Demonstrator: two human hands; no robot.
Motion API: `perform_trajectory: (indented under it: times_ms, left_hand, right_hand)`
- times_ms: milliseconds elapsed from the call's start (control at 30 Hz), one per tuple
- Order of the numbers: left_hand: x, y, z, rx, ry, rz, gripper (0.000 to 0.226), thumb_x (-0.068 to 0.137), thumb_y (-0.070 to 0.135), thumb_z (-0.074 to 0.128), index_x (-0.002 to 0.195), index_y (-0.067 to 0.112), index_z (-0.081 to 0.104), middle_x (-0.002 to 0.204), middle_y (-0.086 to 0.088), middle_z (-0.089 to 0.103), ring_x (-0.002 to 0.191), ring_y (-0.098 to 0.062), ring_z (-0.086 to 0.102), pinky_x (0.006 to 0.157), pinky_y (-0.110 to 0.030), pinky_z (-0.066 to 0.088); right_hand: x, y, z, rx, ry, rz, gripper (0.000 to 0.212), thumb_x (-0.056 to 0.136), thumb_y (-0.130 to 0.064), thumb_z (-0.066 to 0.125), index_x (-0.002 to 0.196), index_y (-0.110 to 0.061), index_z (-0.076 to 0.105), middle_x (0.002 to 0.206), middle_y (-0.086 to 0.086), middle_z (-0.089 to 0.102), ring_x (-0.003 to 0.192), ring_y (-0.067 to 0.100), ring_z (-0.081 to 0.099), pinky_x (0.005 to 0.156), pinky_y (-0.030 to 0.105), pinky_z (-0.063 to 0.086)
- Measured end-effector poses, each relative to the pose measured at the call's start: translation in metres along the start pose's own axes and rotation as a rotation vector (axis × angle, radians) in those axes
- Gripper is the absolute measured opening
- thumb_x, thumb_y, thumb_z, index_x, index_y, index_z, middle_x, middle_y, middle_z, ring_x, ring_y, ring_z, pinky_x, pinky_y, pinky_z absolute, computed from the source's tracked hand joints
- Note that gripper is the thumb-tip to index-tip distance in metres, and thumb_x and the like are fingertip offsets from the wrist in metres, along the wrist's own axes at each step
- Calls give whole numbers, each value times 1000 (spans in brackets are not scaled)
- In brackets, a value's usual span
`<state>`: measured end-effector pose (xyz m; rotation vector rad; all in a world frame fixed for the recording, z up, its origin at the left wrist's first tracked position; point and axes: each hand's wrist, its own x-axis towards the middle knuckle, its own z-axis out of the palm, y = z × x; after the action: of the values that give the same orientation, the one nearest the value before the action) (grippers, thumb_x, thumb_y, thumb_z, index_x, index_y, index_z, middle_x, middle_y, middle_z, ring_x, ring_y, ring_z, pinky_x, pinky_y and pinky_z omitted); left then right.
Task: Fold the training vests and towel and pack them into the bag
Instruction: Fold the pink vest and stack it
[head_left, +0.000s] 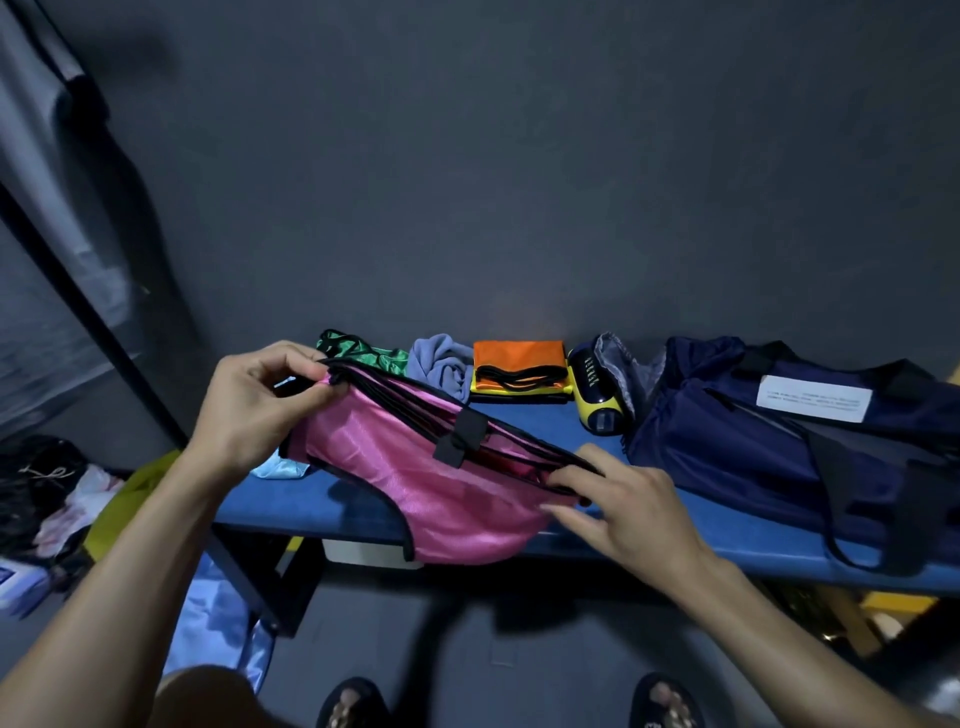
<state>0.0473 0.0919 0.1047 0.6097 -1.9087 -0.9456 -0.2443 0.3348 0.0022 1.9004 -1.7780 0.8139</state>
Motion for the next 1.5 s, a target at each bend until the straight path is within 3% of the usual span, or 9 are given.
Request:
perform_trajectory:
  times_ms: [167,333,400,467,567,733,933,1167,1500]
  left_hand:
    - [-2,3,-1,60,-30,39,13,70,17,86,72,23,74,95,-6,70,87,-16,65,92,-40,51]
    - [-1,1,0,153,-36,100,21,73,11,85,71,28,72,90,6,71,84,-8,65,86,-31,50]
    - [1,-1,0,180,-36,114,30,75,6,86,70,32,72,89,9,71,82,-5,64,84,-28,50]
    - [2,-2,-1,183,-45,121,28,74,12,90,71,33,72,89,9,71,83,-7,65,83,-30,51]
    - [4,-2,-1,187,-56,117,16,72,21,84,72,32,73,91,6,71,84,-11,66,85,-35,52]
    - [9,-2,-3,236,-56,109,23,74,8,89,74,25,73,92,0,73,85,-16,68,87,-46,55]
    - [11,2,3,331,-72,146,23,75,-1,87,71,16,73,91,1,73,83,-13,69,86,-42,56]
    - [13,-7,-7,279,-70,50,20,70,14,89,75,25,74,91,7,74,83,-8,68,88,-38,55]
    - [9,-9,9,201,-89,31,28,74,-5,86,73,20,73,87,11,73,85,-5,67,84,-22,53]
  right_hand:
    - [6,-1,2,-127,-206,83,44,90,-65,51,99,-28,75,90,-11,53,59,14,59,42,34,43]
    - [17,-16,-9,3,-499,275,81,88,-88,10,79,-22,56,75,-7,49,67,14,49,64,37,44]
    - [18,-15,-4,144,-451,391,69,101,-69,15,63,-16,38,60,-1,40,54,16,38,57,35,35]
    - [20,-12,2,147,-474,436,61,103,-53,29,63,-11,49,59,3,55,51,16,45,55,35,41]
    - [23,-9,6,136,-616,422,47,89,-53,36,93,-26,74,89,-5,77,71,14,67,70,41,59]
    - [28,-10,0,200,-697,406,41,88,-46,45,117,-38,73,110,-15,75,92,7,68,82,37,58]
    - [34,-13,-8,164,-719,307,27,88,-30,61,112,-31,72,76,-8,64,62,5,53,53,18,36]
    - [30,-4,-12,179,-580,270,8,93,-30,65,100,-30,60,75,-4,67,65,13,61,70,40,55]
    - [29,-7,-10,111,-688,238,17,86,-40,61,92,-26,53,70,-3,59,61,13,46,58,30,35]
